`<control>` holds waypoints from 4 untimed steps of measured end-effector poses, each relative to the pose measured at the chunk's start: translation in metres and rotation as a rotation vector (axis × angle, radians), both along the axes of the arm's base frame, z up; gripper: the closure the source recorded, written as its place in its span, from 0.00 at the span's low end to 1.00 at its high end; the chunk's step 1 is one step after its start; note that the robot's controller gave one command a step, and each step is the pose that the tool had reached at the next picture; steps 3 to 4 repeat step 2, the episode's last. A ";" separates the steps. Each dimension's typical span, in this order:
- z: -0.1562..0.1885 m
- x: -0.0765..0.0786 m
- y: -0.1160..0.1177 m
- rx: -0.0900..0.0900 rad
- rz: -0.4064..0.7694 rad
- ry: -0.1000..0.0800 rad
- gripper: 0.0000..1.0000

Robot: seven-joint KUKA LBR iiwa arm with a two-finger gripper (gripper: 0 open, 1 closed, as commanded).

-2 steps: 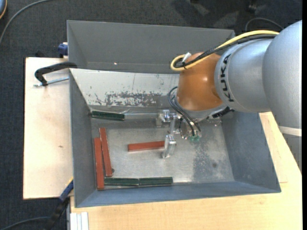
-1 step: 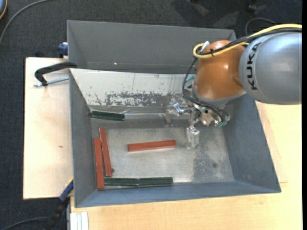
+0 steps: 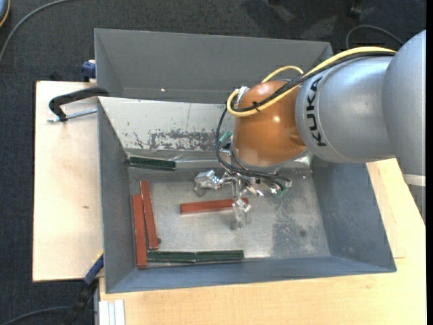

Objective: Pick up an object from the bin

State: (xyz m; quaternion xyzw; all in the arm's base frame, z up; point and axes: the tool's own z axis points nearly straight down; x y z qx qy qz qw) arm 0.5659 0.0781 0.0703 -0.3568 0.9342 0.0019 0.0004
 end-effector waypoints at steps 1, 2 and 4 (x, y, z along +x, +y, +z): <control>0.000 0.001 -0.003 -0.001 -0.004 -0.001 1.00; 0.133 0.001 -0.003 -0.001 0.068 -0.015 1.00; 0.133 0.001 -0.003 -0.001 0.068 -0.015 1.00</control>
Offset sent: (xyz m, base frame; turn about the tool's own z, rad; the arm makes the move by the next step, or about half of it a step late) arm 0.0000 0.0000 0.0000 0.0000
